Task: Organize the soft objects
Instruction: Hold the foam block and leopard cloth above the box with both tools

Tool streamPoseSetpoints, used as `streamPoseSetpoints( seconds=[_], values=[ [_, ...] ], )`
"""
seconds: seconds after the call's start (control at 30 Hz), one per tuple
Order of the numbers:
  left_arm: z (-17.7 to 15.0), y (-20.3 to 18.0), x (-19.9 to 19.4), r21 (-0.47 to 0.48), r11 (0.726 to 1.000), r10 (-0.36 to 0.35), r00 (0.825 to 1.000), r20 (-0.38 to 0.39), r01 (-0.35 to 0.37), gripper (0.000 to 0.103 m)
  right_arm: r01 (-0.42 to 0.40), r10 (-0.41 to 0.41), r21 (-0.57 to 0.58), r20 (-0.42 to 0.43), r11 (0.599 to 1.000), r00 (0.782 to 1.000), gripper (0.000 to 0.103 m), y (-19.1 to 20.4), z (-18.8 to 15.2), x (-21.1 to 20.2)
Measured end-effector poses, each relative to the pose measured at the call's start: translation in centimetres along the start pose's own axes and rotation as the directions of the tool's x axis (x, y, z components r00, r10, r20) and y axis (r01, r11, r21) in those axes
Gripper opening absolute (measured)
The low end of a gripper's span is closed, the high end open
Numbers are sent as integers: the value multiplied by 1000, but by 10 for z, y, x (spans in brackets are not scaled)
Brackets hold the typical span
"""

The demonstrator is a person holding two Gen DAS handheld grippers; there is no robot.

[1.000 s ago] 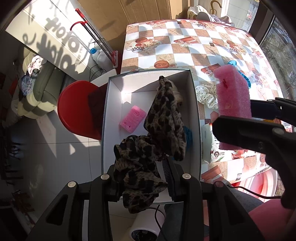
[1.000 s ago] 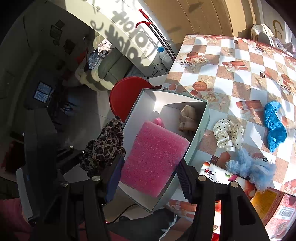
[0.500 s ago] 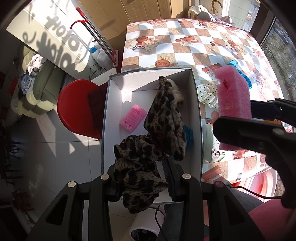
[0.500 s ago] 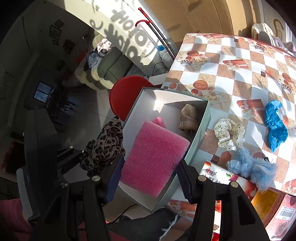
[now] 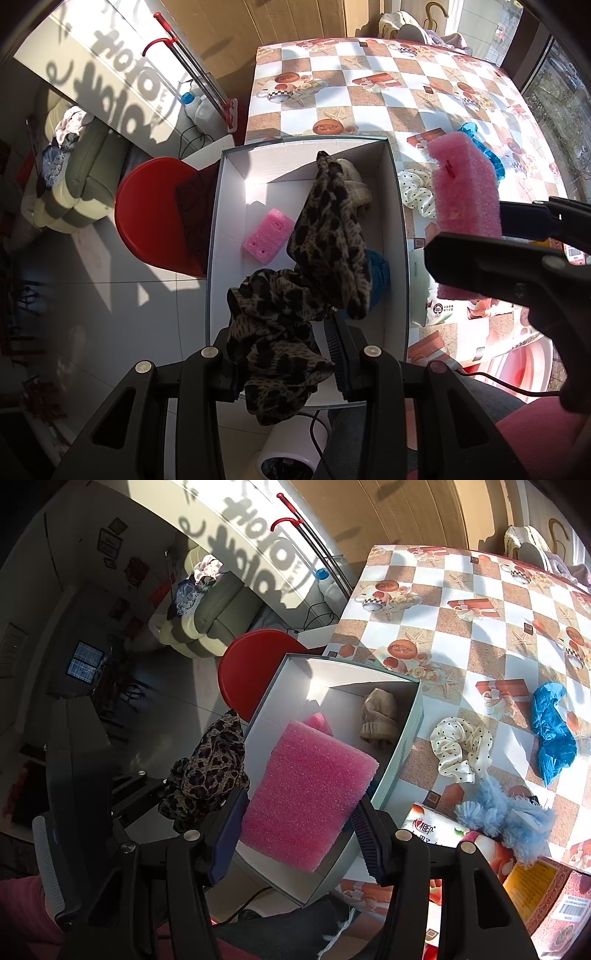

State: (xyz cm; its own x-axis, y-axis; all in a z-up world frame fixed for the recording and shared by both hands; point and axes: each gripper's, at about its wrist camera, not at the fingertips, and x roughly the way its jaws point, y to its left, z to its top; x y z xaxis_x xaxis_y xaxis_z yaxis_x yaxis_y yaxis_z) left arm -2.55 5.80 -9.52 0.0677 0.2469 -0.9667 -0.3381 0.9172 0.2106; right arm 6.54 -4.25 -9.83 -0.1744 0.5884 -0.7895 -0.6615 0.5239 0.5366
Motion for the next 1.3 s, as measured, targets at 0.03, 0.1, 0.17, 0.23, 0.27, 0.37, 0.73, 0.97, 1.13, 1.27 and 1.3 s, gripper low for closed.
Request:
streamPoseSetpoints(
  seconds=[0.03, 0.1, 0.17, 0.23, 0.27, 0.37, 0.73, 0.97, 1.13, 1.27, 1.3],
  values=[
    [0, 0, 0, 0, 1000, 0, 1000, 0, 0, 41, 0, 0, 0, 0, 1000, 1000, 58, 0, 0, 0],
    [0, 1, 0, 0, 1000, 0, 1000, 0, 0, 41, 0, 0, 0, 0, 1000, 1000, 58, 0, 0, 0],
    [0, 1, 0, -2, 1000, -1, 1000, 0, 1, 41, 0, 0, -1, -3, 1000, 1000, 58, 1, -1, 2],
    [-1, 1, 1, -8, 1000, -1, 1000, 1, 1, 41, 1, -1, -3, -5, 1000, 1000, 58, 2, -3, 3],
    [-1, 1, 1, -10, 1000, -2, 1000, 1, 2, 41, 2, -2, -4, -5, 1000, 1000, 58, 3, -4, 4],
    [-4, 2, 1, -15, 1000, -3, 1000, 0, 3, 41, 4, -4, -5, -7, 1000, 1000, 58, 4, -5, 6],
    [-3, 7, 3, -19, 1000, -8, 1000, -3, 8, 41, 9, -9, -1, -20, 1000, 1000, 58, 5, 3, 11],
    [-1, 19, 9, -47, 999, -21, 1000, -19, 21, 41, 21, -21, 9, -36, 1000, 999, 58, 5, 4, 16],
    [-1, 23, 10, -56, 998, -20, 1000, -14, 19, 41, 32, -31, 18, -49, 999, 998, 58, 4, 5, 19],
    [-1, 28, 14, -70, 997, -27, 1000, -14, 26, 41, 47, -45, 29, -65, 998, 997, 58, 2, 5, 22],
    [-1, 28, 15, -72, 997, -30, 999, -17, 28, 41, 51, -48, 30, -68, 998, 996, 58, 2, 4, 22]
  ],
)
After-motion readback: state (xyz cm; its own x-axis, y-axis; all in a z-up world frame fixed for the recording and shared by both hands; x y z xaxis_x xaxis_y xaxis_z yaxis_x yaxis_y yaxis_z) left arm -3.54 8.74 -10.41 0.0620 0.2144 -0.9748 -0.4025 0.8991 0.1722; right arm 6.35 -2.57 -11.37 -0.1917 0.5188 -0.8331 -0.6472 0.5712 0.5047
